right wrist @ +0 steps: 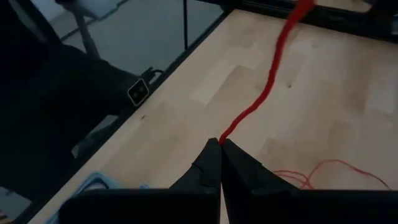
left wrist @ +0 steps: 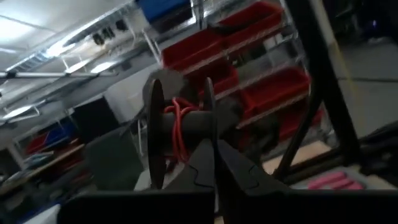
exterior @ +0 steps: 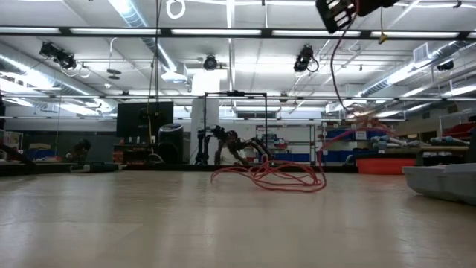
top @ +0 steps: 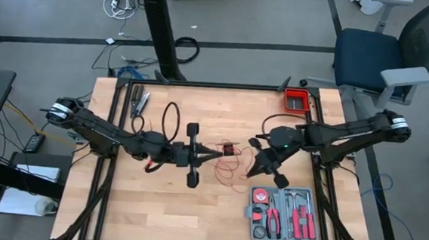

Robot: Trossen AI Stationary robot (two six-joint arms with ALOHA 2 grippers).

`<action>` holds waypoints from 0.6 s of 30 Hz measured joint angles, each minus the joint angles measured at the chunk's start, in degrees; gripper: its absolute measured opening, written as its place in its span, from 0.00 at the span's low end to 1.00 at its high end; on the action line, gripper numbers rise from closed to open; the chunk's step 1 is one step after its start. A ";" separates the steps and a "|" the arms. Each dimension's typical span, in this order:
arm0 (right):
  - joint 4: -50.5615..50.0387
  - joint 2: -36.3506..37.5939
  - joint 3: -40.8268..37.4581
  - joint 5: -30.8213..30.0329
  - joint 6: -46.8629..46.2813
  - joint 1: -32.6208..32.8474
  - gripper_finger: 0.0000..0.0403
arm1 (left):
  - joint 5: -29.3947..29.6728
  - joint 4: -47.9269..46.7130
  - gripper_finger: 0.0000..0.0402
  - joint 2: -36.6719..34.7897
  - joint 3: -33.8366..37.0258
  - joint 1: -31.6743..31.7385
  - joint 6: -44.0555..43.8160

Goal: Coil cords
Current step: Uncoil the wire

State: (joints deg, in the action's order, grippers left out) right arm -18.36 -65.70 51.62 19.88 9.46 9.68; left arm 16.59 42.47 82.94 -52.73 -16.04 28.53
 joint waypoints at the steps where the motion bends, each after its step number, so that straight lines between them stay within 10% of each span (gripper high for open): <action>1: -0.41 1.24 0.00 -0.66 -0.36 0.16 0.00 | 0.58 -1.01 0.01 0.00 0.00 0.19 0.00; 18: 7.92 15.49 0.02 -17.12 9.16 2.99 0.00 | -2.19 -16.04 0.01 0.02 0.00 1.80 -15.30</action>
State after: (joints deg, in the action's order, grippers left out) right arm -10.43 -50.21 51.64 2.76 18.61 12.67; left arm 14.40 26.43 82.96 -52.73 -14.24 13.24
